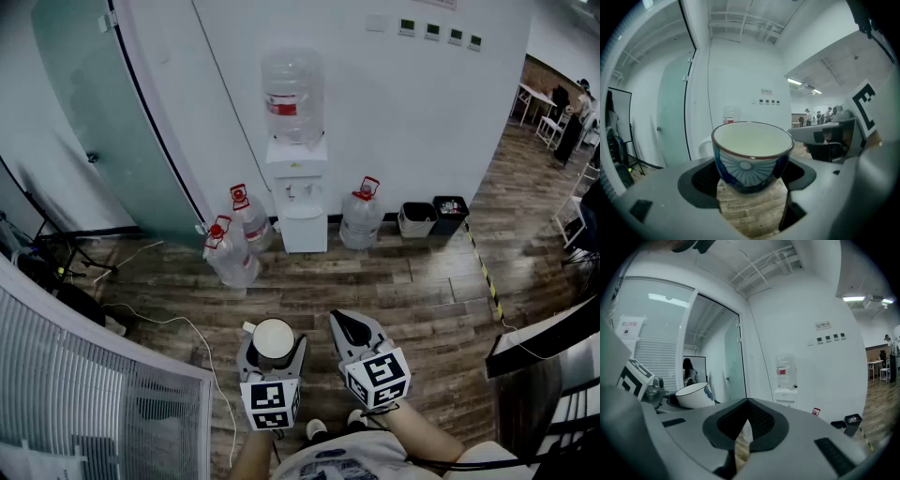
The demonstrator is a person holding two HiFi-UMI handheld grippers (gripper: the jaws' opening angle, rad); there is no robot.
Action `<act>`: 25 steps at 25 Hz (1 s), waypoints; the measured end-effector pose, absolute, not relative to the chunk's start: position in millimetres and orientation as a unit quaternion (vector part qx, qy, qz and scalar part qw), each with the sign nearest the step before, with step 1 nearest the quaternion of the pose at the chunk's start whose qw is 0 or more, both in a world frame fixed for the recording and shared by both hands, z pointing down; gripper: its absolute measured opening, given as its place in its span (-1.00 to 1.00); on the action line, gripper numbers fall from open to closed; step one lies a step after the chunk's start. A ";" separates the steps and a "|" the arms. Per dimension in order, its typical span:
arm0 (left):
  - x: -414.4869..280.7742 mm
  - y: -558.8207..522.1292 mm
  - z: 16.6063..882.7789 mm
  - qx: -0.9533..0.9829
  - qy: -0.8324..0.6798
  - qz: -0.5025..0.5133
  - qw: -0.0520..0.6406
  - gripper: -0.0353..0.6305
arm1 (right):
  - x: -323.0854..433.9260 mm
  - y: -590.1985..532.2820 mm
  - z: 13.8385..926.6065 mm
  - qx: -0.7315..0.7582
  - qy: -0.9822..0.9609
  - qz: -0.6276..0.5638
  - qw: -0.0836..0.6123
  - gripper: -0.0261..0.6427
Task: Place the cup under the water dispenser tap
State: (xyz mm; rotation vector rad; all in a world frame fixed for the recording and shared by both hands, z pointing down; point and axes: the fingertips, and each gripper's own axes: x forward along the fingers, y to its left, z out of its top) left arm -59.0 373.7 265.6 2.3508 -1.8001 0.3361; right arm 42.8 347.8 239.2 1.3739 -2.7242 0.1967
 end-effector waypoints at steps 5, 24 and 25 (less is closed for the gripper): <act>-50.8 392.8 254.0 0.788 -0.602 0.106 0.074 0.38 | 56.4 367.1 228.8 0.461 -0.885 0.051 0.034 -0.86; 28.5 403.8 259.5 0.779 -0.611 0.118 0.071 0.38 | 154.0 379.1 221.1 0.455 -0.889 0.051 -0.004 -0.86; 31.1 401.9 260.4 0.779 -0.612 0.115 0.074 0.38 | 156.8 377.7 221.5 0.454 -0.889 0.050 -0.006 -0.86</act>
